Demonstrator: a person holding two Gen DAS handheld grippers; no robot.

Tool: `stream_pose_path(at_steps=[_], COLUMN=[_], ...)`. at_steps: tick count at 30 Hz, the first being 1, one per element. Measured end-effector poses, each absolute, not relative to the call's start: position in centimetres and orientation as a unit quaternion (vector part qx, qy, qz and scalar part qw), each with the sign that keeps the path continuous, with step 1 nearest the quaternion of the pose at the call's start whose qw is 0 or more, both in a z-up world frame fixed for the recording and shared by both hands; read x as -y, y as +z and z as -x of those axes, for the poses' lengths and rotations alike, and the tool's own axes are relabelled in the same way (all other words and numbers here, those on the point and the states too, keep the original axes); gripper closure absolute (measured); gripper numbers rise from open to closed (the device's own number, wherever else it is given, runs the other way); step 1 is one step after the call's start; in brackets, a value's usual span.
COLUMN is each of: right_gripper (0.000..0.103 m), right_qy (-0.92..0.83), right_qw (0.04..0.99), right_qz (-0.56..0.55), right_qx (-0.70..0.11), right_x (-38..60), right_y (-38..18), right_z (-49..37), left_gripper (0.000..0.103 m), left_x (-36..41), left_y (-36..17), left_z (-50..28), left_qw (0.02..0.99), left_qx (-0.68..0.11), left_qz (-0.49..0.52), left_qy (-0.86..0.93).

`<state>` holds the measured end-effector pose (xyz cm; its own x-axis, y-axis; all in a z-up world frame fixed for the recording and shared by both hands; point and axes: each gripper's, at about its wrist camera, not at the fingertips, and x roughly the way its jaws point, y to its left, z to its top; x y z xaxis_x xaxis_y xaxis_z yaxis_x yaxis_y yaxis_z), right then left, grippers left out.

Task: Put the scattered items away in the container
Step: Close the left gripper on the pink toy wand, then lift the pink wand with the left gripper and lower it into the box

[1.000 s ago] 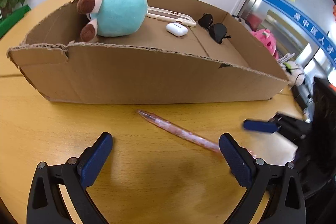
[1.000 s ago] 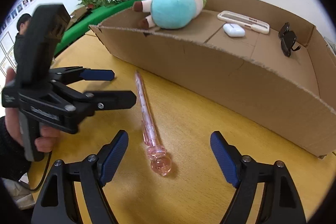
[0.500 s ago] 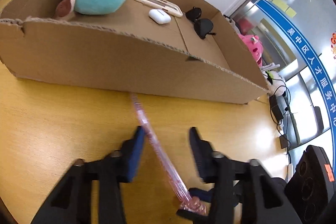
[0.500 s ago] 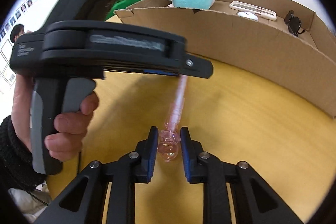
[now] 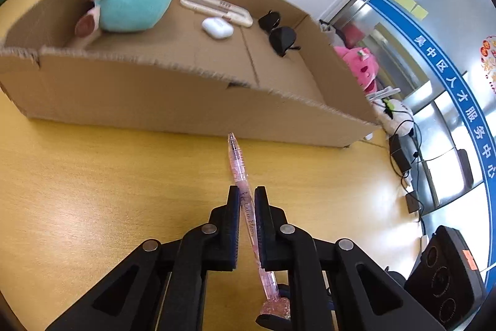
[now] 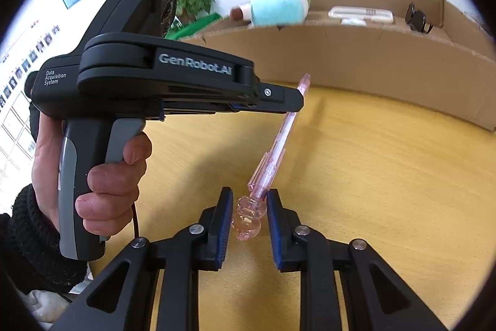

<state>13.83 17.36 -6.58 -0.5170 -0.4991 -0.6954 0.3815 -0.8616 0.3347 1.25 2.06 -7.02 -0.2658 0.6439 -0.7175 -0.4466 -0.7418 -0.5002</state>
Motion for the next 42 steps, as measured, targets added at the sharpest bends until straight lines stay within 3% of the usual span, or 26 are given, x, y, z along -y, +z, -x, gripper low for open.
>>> stream_pose_path(at_steps=[15, 22, 32, 42], right_gripper=[0.084, 0.084, 0.085, 0.084], right_qy=[-0.925, -0.935, -0.923, -0.901], right_qw=[0.244, 0.24, 0.238, 0.24], right_qz=[-0.288, -0.261, -0.299, -0.355], right_qx=[0.037, 0.032, 0.039, 0.074], right_x=[-21.0, -23.5, -25.5, -26.8], right_y=[4.4, 8.4, 8.2, 4.9], right_z=[-12.3, -8.0, -1.9, 2.2], left_gripper=[0.096, 0.096, 0.096, 0.097], left_x=[-6.7, -10.0, -13.5, -16.6], left_y=[8.2, 12.6, 11.7, 6.9], left_z=[0.7, 3.5, 8.8, 13.6], left_qw=[0.42, 0.428, 0.431, 0.423], left_qx=[0.065, 0.042, 0.037, 0.051], left_qz=[0.372, 0.348, 0.384, 0.445], left_qy=[0.825, 0.833, 0.816, 0.788])
